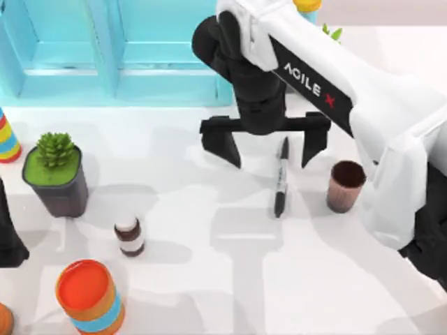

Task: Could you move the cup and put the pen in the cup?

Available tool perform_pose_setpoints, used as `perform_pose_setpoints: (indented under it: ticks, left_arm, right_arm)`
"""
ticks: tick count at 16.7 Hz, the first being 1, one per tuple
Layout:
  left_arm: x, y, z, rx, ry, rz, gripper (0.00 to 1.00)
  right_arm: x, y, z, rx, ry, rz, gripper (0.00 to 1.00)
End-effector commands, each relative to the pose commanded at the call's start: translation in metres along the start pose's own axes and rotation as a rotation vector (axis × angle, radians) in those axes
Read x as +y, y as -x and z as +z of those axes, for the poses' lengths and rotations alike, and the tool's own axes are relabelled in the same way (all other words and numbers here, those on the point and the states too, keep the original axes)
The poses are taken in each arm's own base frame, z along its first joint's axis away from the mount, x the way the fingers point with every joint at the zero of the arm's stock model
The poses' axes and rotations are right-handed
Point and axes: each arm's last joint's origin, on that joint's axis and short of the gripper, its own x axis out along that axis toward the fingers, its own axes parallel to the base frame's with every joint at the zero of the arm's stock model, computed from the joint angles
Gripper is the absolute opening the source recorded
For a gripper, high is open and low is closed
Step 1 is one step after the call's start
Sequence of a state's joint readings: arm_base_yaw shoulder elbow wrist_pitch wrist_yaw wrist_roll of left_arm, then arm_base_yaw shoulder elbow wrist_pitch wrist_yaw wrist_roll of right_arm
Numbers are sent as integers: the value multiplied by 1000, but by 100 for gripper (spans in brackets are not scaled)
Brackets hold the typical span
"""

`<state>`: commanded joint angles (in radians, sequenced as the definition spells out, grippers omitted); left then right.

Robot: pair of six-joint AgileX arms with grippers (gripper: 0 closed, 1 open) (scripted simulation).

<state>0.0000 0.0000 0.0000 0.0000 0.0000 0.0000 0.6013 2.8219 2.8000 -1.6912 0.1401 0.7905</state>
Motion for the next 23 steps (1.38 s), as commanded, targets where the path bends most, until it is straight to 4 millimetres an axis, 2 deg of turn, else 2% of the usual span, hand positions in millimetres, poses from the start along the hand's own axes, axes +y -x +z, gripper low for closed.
perform_pose_setpoints:
  ticks: [15,23]
  left_arm:
    - [0,0,0,0,0,0,100]
    - [0,0,0,0,0,0,100]
  right_arm:
    - [-8,-51,-7,-1,0,1,100]
    - [-12,-59,-11,-1,0,1,100]
